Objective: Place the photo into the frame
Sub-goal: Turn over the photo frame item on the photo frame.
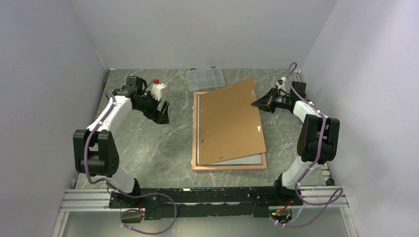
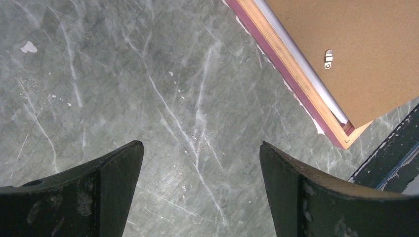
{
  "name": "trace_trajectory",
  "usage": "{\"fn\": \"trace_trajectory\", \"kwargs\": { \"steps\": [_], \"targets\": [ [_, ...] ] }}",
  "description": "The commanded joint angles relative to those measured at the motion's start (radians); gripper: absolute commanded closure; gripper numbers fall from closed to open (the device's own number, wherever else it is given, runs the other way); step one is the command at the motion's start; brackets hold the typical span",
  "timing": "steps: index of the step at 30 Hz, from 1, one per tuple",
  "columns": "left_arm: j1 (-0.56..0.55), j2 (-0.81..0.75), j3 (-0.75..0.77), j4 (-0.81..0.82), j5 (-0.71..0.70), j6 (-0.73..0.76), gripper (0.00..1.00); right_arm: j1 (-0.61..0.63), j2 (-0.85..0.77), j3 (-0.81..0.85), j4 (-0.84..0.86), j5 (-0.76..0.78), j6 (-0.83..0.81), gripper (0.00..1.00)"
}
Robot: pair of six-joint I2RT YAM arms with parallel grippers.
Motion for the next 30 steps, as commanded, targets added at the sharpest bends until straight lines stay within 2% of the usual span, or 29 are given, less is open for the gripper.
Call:
{"fn": "trace_trajectory", "kwargs": {
  "steps": [1, 8, 15, 20, 25, 30],
  "targets": [
    [-0.008, 0.004, -0.015, 0.026, 0.001, 0.016, 0.08, 0.017, 0.006, 0.039, 0.082, -0.072, 0.052, 1.00],
    [-0.024, 0.023, -0.028, 0.041, -0.011, 0.012, 0.07, 0.045, 0.014, 0.023, 0.143, -0.065, 0.093, 1.00],
    [-0.027, 0.018, -0.023, 0.030, -0.024, 0.026, 0.07, 0.069, 0.022, 0.020, 0.101, -0.023, 0.049, 1.00],
    [-0.028, 0.013, -0.026, 0.026, -0.026, 0.029, 0.07, 0.094, 0.021, 0.017, 0.018, 0.048, -0.040, 1.00],
    [-0.027, 0.011, -0.023, 0.019, -0.031, 0.031, 0.07, 0.110, 0.009, 0.013, -0.031, 0.126, -0.096, 0.80],
    [-0.027, 0.005, -0.024, 0.015, -0.030, 0.032, 0.06, 0.126, 0.007, 0.027, -0.075, 0.190, -0.135, 0.72]
  ]
}}
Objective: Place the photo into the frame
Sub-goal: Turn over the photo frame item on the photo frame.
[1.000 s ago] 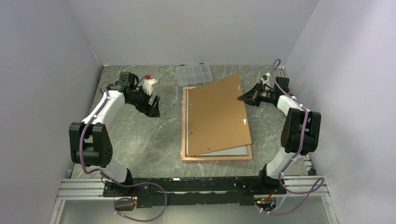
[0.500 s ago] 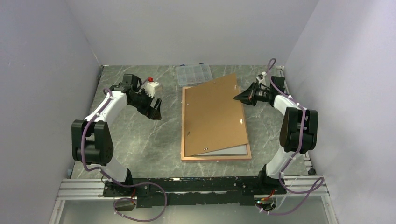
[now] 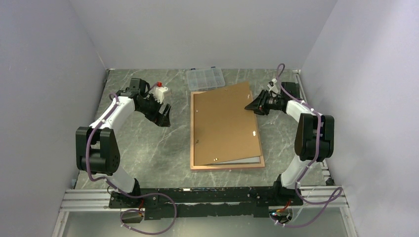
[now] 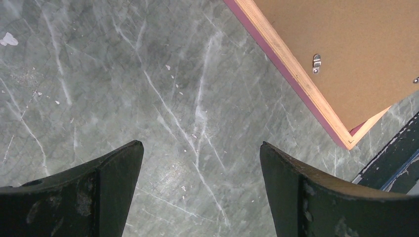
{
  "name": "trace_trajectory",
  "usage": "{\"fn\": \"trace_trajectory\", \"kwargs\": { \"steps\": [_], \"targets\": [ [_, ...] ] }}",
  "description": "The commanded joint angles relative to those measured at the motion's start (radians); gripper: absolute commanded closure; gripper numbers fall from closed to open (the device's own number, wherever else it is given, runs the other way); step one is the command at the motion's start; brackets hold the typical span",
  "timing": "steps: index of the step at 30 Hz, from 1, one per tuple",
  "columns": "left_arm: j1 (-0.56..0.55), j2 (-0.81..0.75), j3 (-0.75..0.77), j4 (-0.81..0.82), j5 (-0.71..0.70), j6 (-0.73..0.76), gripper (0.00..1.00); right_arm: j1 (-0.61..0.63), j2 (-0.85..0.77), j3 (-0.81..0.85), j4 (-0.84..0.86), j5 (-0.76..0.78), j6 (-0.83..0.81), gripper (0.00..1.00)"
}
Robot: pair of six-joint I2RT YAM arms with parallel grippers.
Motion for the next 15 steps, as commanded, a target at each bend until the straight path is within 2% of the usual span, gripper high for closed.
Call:
{"fn": "trace_trajectory", "kwargs": {
  "steps": [1, 5, 8, 11, 14, 15],
  "targets": [
    [-0.005, -0.021, 0.004, -0.002, 0.003, 0.024, 0.06, 0.027, -0.016, 0.035, -0.066, 0.070, -0.072, 0.70],
    [-0.005, -0.024, 0.002, -0.007, -0.002, 0.027, 0.06, 0.055, 0.001, 0.077, -0.137, 0.141, -0.116, 0.60],
    [-0.005, -0.030, -0.002, -0.005, -0.005, 0.031, 0.06, 0.078, 0.023, 0.117, -0.196, 0.185, -0.142, 0.57],
    [-0.006, -0.040, -0.008, 0.001, -0.004, 0.028, 0.06, 0.108, 0.035, 0.169, -0.270, 0.282, -0.174, 0.47],
    [-0.005, -0.044, -0.006, -0.001, -0.002, 0.027, 0.06, 0.144, 0.047, 0.215, -0.343, 0.387, -0.200, 0.32],
    [-0.005, -0.045, -0.006, -0.003, -0.003, 0.027, 0.06, 0.154, 0.051, 0.226, -0.363, 0.425, -0.207, 0.12]
  ]
}}
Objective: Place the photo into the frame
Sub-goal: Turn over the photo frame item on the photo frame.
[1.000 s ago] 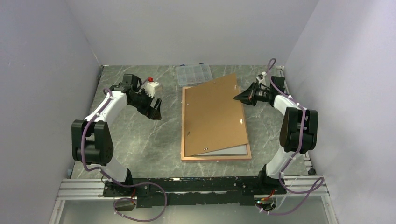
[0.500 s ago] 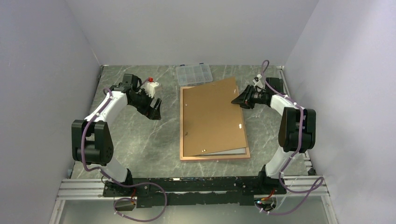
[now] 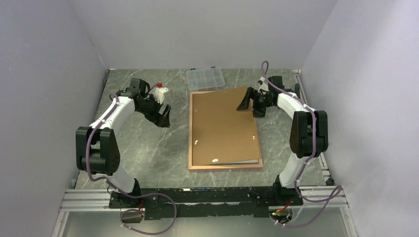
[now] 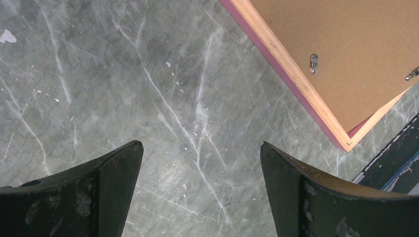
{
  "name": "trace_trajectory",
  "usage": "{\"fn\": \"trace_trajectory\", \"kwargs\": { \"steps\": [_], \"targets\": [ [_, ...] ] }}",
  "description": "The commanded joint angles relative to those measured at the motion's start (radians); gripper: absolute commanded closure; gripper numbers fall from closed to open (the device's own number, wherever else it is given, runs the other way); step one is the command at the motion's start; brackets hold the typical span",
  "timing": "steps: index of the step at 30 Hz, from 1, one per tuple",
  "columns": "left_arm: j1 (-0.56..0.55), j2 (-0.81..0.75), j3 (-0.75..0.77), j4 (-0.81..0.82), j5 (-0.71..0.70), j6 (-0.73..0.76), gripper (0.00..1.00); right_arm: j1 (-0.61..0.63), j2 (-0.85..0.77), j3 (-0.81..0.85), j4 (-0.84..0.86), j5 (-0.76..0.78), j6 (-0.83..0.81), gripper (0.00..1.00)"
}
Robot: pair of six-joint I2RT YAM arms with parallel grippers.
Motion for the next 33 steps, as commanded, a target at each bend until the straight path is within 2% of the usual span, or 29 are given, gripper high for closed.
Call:
{"fn": "trace_trajectory", "kwargs": {
  "steps": [1, 14, 19, 23, 26, 27, 31, 33],
  "targets": [
    [-0.005, -0.044, -0.003, 0.004, 0.000, 0.012, 0.06, 0.053, 0.003, 0.092, -0.118, 0.179, -0.060, 0.02],
    [-0.004, -0.056, -0.008, -0.012, -0.016, 0.023, 0.06, 0.151, -0.008, 0.205, -0.256, 0.550, -0.064, 0.00],
    [-0.005, -0.064, -0.007, -0.017, -0.018, 0.023, 0.06, 0.170, -0.037, 0.246, -0.283, 0.649, -0.068, 0.00],
    [-0.004, -0.064, 0.018, -0.039, -0.031, 0.013, 0.06, 0.192, -0.103, 0.295, -0.290, 0.658, -0.056, 0.00],
    [-0.005, -0.063, 0.077, -0.081, -0.049, -0.003, 0.06, 0.268, -0.221, 0.361, -0.258, 0.779, -0.043, 0.00],
    [-0.004, -0.062, 0.106, -0.100, -0.051, -0.005, 0.06, 0.278, -0.275, 0.333, -0.174, 0.769, -0.031, 0.00],
    [-0.005, -0.070, 0.169, -0.119, -0.039, -0.035, 0.06, 0.260, -0.425, 0.049, 0.102, 0.572, 0.100, 0.01],
    [-0.004, -0.071, 0.154, -0.092, -0.002, -0.060, 0.06, 0.270, -0.427, -0.016, 0.124, 0.489, 0.118, 0.12]
  ]
}}
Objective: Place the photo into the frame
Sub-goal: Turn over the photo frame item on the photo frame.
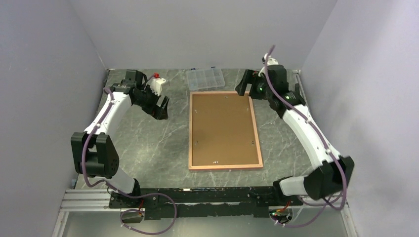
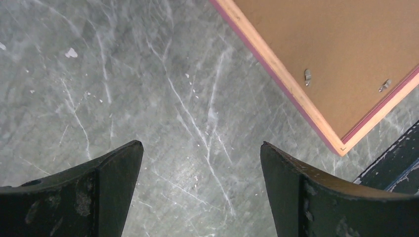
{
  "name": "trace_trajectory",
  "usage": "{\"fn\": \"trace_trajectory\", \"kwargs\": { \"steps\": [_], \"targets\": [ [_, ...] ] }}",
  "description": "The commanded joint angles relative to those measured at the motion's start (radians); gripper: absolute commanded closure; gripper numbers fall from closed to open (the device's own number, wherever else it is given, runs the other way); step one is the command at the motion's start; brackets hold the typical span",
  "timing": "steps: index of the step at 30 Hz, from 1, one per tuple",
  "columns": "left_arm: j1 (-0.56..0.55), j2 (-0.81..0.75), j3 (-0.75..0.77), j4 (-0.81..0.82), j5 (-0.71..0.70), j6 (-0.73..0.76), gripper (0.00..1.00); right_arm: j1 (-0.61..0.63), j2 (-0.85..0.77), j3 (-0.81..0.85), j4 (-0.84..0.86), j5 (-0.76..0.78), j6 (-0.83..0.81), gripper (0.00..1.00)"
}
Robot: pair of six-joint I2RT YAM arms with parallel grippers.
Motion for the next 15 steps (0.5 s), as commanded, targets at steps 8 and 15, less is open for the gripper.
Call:
{"fn": "trace_trajectory", "kwargs": {
  "steps": [8, 15],
  "targets": [
    [-0.032, 0.104, -0.026, 0.051, 0.210, -0.224, 0.12, 0.288, -0.075, -0.349, 0.264, -0.039, 0.256, 0.01],
    [-0.082, 0.274, -0.054, 0.142, 0.268, -0.334, 0.24, 0.409, -0.039, -0.544, 0.527, -0.145, 0.437, 0.19]
  ]
}}
